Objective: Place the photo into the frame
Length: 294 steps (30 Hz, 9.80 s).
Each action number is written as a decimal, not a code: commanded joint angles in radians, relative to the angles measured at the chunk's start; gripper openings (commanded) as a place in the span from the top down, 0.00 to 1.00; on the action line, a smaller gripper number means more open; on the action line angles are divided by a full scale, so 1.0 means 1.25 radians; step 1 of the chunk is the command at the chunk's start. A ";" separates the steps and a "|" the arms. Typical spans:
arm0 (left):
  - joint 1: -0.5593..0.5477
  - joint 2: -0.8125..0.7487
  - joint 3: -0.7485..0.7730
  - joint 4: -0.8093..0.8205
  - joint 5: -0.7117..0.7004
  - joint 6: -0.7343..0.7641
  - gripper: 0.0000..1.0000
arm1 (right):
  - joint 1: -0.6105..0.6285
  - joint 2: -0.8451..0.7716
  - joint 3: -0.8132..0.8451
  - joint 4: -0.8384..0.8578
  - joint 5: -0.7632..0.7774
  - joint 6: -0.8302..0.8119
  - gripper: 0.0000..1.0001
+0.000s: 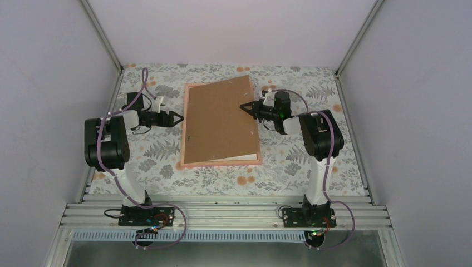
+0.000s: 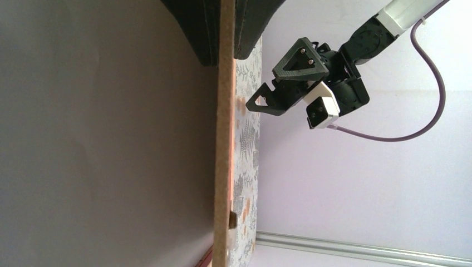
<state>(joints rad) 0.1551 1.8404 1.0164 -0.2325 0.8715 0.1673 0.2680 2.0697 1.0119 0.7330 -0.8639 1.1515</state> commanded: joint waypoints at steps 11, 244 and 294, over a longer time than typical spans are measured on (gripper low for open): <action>0.004 0.026 0.003 0.015 0.001 0.001 0.07 | -0.008 0.052 0.073 -0.043 0.010 -0.105 0.96; -0.529 -0.207 0.146 -0.263 -0.639 0.352 0.00 | -0.050 -0.226 0.094 -0.925 -0.035 -1.078 0.31; -0.686 -0.017 0.157 -0.459 -0.907 0.472 0.00 | -0.045 -0.102 -0.012 -0.829 0.124 -1.020 0.40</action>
<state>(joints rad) -0.7090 1.8118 1.1927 -0.6544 -0.2977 0.7036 0.2070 1.8950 1.0271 -0.2836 -0.8196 -0.1184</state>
